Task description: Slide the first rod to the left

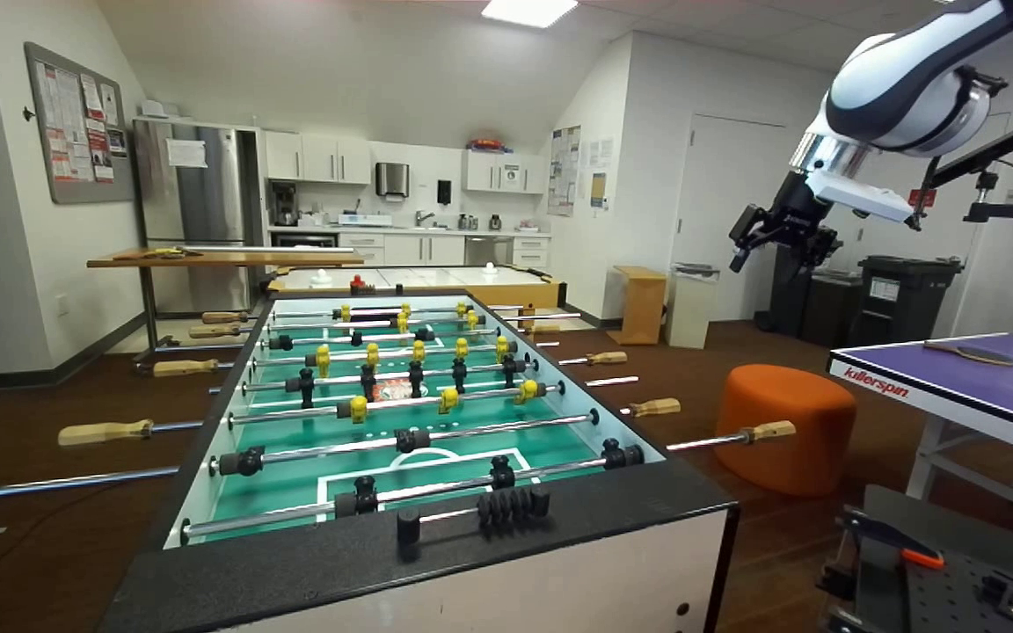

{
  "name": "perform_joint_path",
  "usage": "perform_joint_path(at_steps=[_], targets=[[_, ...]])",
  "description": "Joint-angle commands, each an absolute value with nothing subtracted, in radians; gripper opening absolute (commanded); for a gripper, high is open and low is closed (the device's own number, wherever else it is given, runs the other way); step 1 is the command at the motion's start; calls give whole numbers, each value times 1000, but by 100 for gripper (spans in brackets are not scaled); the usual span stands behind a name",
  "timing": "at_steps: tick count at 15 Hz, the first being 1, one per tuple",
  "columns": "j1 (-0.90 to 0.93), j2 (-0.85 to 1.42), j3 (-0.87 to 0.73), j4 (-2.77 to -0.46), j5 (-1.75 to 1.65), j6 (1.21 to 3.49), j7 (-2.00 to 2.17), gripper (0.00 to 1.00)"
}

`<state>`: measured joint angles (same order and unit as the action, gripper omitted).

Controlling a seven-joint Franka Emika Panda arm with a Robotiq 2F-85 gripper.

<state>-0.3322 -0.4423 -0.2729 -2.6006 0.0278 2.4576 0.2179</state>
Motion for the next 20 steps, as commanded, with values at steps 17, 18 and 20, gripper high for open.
perform_joint_path(at_steps=[17, 18, 20], targets=[[-446, -90, -359, -2595, 304, 2813, 539, 100], [-435, -43, -361, -2586, 345, 2872, 558, 100], [-421, 66, -357, -2551, 407, 2962, 618, 100]])
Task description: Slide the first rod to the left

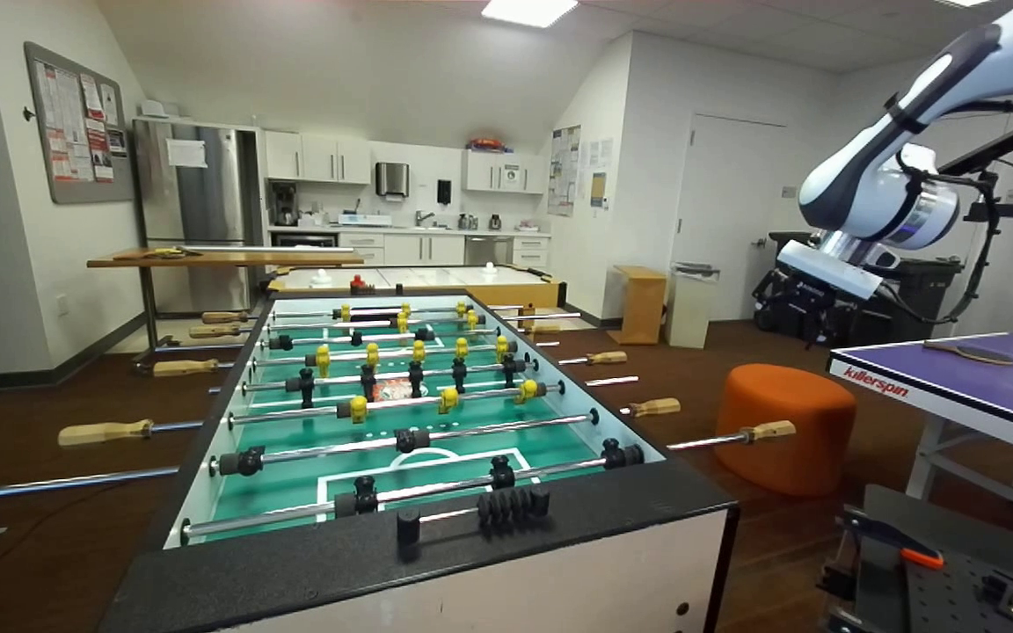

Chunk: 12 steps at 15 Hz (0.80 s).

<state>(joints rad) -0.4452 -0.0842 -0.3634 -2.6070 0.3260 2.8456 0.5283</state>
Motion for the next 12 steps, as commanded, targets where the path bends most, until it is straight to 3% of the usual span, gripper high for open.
perform_joint_path(at_steps=[1, 7, 12], targets=[[-410, 124, -356, -2525, 440, 2988, 654, 100], [-377, 428, -381, -2369, 528, 2996, 864, 100], [-377, 481, -382, -2373, 501, 2984, 895, 100]])
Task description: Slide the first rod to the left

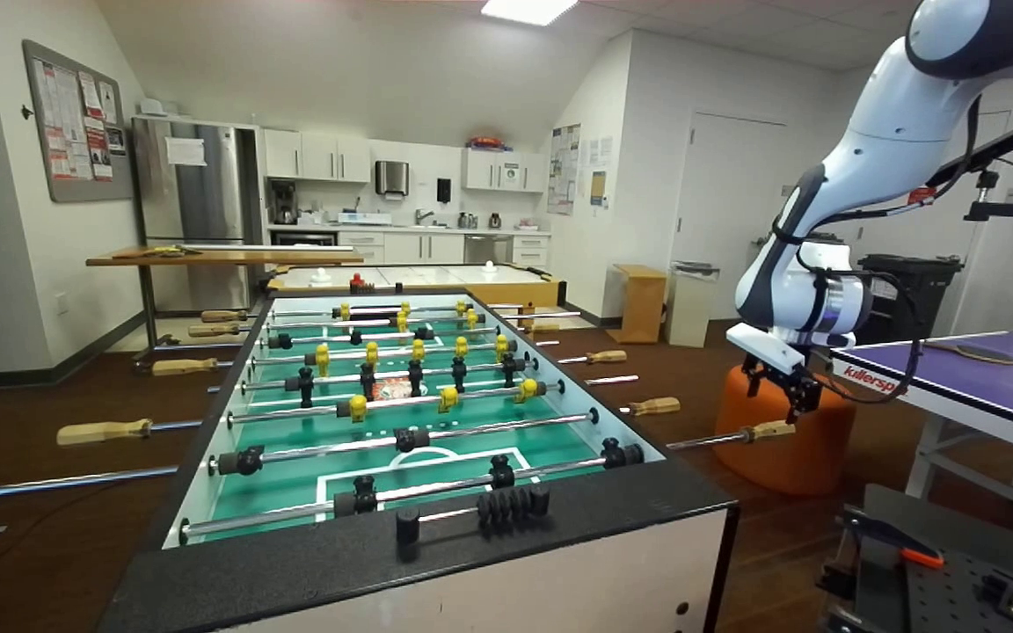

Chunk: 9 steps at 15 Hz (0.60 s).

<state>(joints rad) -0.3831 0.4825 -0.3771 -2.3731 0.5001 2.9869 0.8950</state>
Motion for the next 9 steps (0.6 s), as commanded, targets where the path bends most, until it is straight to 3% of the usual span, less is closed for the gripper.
perform_joint_path(at_steps=[1, 9], targets=[[-375, 495, -384, -2368, 500, 2984, 901, 100], [-407, 534, -352, -2351, 517, 3000, 893, 100]])
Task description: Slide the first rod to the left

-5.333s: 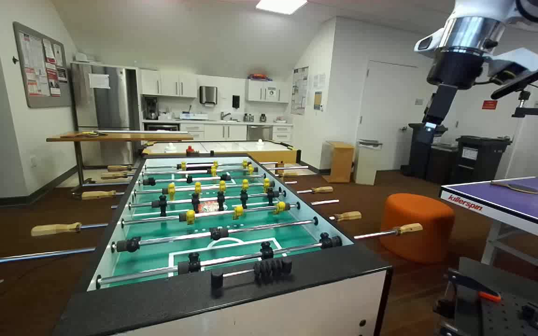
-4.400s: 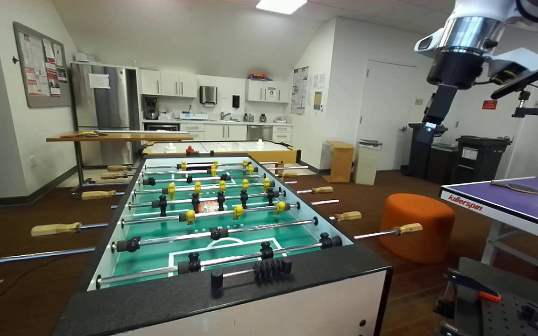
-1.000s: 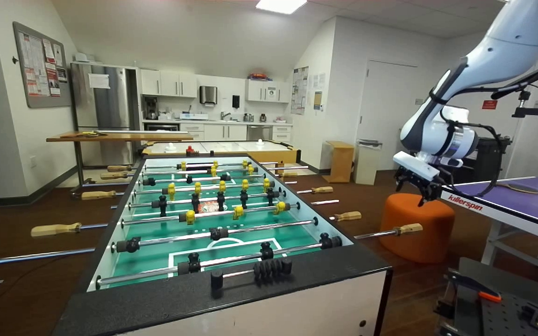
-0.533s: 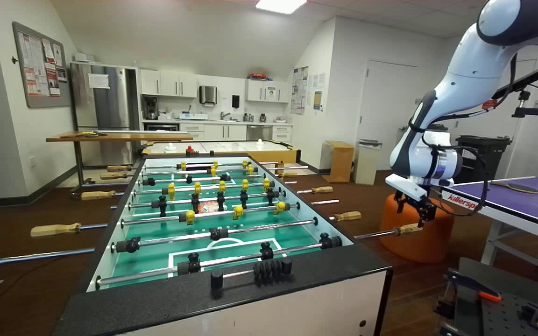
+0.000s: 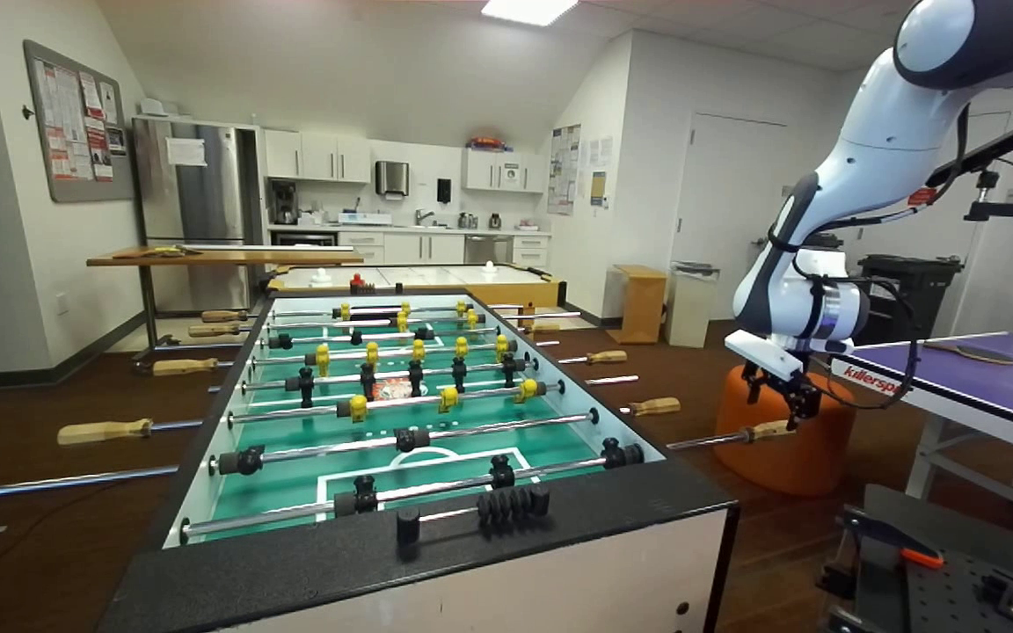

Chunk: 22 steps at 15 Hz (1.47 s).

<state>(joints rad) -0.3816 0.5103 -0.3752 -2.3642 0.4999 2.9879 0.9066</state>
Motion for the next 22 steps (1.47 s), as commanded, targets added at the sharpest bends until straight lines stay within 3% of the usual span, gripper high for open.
perform_joint_path(at_steps=[1, 7, 8, 9, 12, 18, 22], targets=[[-414, 539, -347, -2349, 519, 3000, 890, 100], [-439, 587, -343, -2328, 522, 3000, 896, 100], [-444, 596, -341, -2320, 523, 2999, 896, 95], [-447, 605, -341, -2314, 524, 3004, 897, 74], [-453, 624, -340, -2300, 524, 3007, 898, 63], [-450, 637, -343, -2273, 523, 3009, 899, 16], [-411, 631, -355, -2288, 513, 3026, 910, 15]])
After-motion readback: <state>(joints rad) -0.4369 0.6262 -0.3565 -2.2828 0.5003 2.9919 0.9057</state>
